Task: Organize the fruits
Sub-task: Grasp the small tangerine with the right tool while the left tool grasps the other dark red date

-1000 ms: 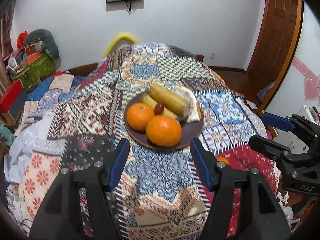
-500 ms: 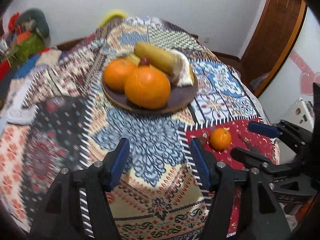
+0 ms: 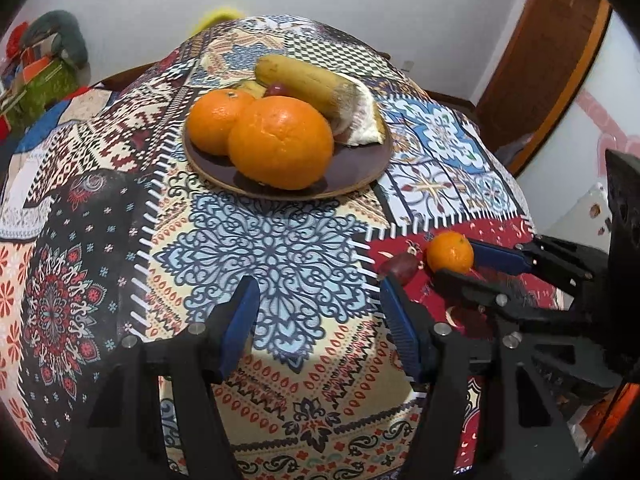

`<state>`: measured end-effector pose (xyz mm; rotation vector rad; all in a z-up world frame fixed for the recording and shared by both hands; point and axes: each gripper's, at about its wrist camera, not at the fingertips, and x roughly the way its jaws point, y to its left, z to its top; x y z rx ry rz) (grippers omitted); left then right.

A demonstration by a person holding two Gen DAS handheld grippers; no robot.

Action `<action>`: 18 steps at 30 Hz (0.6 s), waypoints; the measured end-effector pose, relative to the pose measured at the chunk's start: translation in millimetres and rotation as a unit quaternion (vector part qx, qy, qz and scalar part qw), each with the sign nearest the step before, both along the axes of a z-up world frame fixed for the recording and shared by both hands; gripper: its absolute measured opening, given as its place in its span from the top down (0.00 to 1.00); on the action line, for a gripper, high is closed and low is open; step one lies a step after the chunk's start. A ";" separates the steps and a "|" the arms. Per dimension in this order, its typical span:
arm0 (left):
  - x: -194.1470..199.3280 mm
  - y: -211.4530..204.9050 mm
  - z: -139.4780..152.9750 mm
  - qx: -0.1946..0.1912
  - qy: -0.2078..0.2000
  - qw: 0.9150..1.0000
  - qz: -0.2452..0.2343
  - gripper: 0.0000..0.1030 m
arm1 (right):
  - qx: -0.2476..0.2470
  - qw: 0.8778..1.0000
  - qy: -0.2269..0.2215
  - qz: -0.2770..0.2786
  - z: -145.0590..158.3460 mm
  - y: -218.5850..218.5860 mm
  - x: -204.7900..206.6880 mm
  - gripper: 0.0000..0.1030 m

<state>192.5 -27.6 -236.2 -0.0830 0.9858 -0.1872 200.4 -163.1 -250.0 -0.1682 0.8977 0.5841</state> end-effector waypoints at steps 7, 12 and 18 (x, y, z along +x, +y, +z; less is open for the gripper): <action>2.4 -24.0 -2.7 0.000 0.011 0.999 -0.041 0.39 | 0.018 1.000 -0.001 -0.014 5.2 -16.7 2.1 0.70; 8.7 -39.4 -6.6 0.012 0.013 0.998 -0.053 0.42 | 0.028 0.999 -0.001 -0.032 9.0 -33.1 5.6 0.70; 15.9 -53.7 -9.1 0.036 0.009 0.997 -0.062 0.51 | 0.034 0.999 -0.003 -0.041 11.8 -44.5 5.7 0.70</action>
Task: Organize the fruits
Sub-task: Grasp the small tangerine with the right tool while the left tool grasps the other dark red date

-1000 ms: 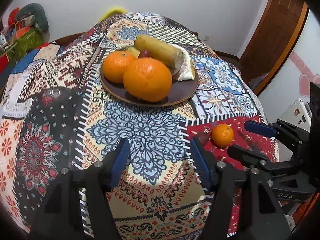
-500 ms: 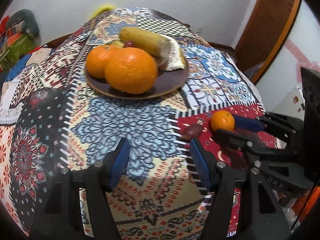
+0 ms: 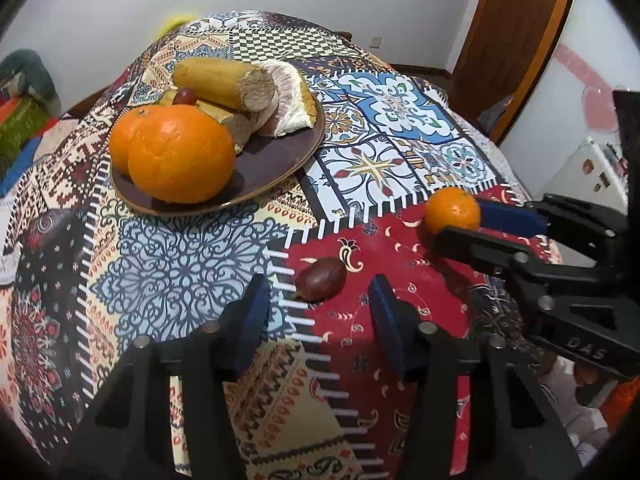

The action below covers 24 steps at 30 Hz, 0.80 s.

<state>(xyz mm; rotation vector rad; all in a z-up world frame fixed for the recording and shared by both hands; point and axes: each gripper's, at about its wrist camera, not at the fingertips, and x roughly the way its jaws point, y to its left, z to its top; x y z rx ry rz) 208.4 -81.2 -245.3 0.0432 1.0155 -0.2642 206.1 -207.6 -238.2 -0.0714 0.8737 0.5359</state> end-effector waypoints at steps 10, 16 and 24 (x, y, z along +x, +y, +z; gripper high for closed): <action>-4.3 6.9 9.0 0.002 -0.014 1.000 0.002 0.76 | -0.007 1.000 -0.008 -0.006 1.1 0.9 2.9 0.70; -5.5 22.6 30.1 0.013 -0.041 0.999 0.024 0.76 | 0.003 1.000 -0.018 0.000 8.8 9.0 4.5 0.70; 6.2 51.3 61.2 0.003 -0.080 0.995 0.054 0.76 | 0.020 0.998 -0.051 0.014 35.0 24.8 14.6 0.70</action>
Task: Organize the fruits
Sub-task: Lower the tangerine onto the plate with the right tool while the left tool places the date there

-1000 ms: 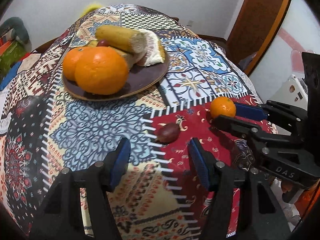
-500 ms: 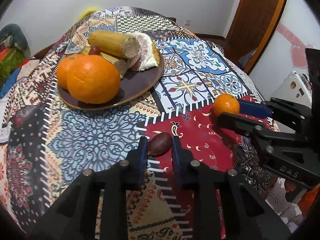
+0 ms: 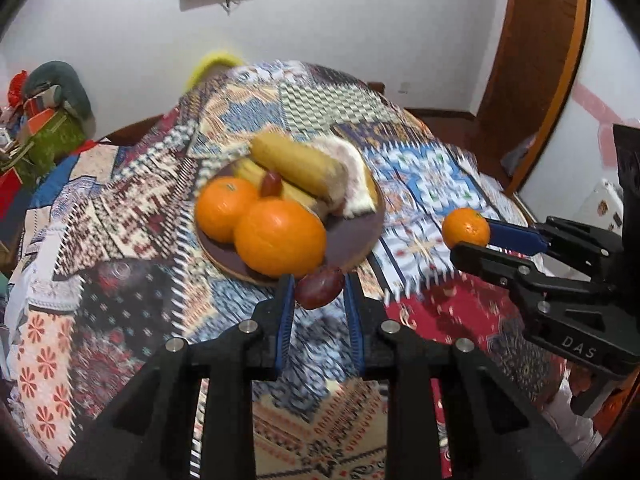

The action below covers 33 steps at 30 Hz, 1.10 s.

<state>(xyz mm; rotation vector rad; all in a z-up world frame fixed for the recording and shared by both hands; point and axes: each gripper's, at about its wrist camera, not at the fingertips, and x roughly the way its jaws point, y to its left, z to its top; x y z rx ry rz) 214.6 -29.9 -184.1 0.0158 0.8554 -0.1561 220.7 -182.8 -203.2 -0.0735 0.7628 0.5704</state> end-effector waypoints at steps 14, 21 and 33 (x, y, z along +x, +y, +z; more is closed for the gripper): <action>37.5 21.8 23.2 -0.006 -0.041 0.999 0.015 0.76 | 0.006 0.999 -0.032 0.026 17.5 27.6 30.1 0.69; 66.4 22.0 11.8 -0.009 -0.026 1.000 0.003 0.76 | -0.005 0.999 -0.017 0.037 0.9 43.6 50.7 0.69; 94.1 19.2 -7.3 0.001 -0.008 1.000 -0.005 0.76 | -0.044 0.997 0.017 0.063 -31.9 65.1 70.6 0.69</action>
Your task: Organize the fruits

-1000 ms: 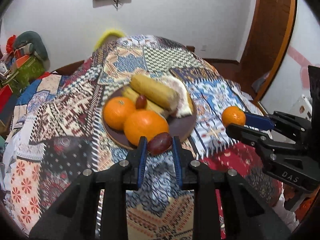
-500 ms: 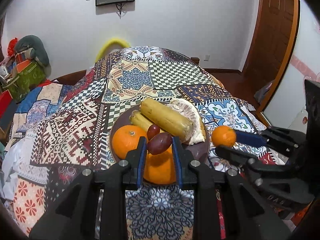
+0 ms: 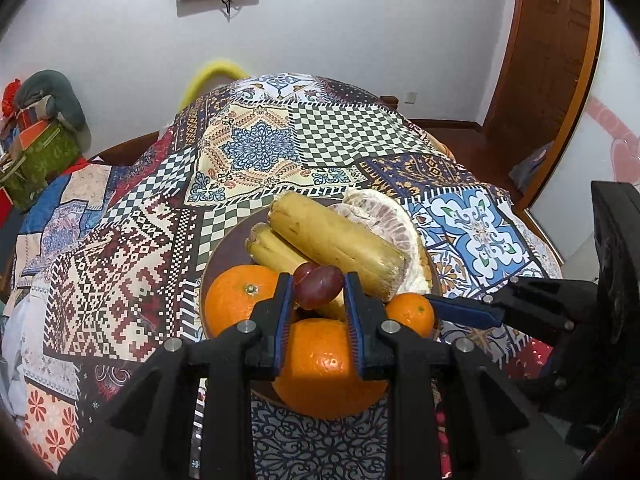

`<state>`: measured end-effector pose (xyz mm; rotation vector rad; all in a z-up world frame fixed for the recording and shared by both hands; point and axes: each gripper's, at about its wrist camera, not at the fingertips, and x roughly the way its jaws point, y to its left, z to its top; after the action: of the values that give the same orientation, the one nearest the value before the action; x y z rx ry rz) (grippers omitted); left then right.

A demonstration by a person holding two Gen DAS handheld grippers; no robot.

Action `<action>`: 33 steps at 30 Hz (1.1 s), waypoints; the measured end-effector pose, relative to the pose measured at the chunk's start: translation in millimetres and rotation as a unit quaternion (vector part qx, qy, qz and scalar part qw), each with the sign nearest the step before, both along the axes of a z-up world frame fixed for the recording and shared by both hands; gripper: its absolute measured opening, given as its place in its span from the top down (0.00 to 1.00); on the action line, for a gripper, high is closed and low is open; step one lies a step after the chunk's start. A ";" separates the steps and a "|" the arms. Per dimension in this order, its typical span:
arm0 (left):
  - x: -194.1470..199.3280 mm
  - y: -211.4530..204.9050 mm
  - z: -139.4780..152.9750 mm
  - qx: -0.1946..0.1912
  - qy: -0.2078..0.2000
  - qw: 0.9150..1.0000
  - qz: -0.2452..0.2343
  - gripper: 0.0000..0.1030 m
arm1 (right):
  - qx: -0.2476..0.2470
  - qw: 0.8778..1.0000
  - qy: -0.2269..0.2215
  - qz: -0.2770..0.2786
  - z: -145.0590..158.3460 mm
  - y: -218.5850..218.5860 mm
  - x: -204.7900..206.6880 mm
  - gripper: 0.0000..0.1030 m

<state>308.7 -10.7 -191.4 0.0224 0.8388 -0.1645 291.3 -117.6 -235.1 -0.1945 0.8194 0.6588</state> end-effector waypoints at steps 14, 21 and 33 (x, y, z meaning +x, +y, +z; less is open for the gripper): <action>-13.2 8.6 18.2 -0.013 -0.015 1.000 0.016 0.71 | 0.011 1.000 0.001 -0.017 13.7 -8.5 -3.7 0.69; -55.4 16.4 68.6 -0.024 -0.073 0.996 0.039 0.71 | 0.032 0.996 -0.067 -0.041 68.0 -27.0 -30.6 0.69; -155.1 15.1 169.7 -0.014 -0.226 0.971 0.074 0.62 | 0.121 0.967 -0.206 -0.083 178.4 -60.4 -112.5 0.58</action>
<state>153.6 4.5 -21.8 -0.0290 0.3803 -0.0273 178.8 -178.0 -56.7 -0.0370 0.3457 0.5291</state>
